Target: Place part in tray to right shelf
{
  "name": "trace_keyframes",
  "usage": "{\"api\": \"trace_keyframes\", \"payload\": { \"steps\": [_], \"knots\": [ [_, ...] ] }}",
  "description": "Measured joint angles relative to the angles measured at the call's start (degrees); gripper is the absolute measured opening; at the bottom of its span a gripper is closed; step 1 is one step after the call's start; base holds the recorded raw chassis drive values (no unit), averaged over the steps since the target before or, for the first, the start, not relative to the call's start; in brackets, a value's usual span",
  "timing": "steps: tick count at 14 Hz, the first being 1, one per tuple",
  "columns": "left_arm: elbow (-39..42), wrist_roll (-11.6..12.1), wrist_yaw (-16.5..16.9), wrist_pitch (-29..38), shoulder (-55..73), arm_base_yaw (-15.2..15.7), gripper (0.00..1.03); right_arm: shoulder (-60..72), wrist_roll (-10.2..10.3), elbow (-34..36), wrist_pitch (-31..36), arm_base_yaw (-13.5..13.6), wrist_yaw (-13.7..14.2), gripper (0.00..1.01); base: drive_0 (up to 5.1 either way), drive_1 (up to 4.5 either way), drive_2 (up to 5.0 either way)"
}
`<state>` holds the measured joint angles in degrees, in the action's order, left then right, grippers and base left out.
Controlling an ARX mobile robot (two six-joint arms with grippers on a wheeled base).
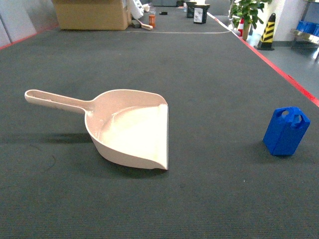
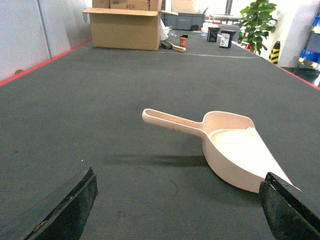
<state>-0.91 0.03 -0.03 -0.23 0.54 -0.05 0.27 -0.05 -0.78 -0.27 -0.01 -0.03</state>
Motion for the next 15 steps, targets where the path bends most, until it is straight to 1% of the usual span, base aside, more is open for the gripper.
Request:
{"api": "trace_keyframes", "payload": {
  "steps": [15],
  "knots": [
    [0.0, 0.0, 0.0, 0.0, 0.0, 0.0, 0.98, 0.0, 0.0, 0.0, 0.0, 0.0, 0.0, 0.98, 0.0, 0.0, 0.0]
  ]
}}
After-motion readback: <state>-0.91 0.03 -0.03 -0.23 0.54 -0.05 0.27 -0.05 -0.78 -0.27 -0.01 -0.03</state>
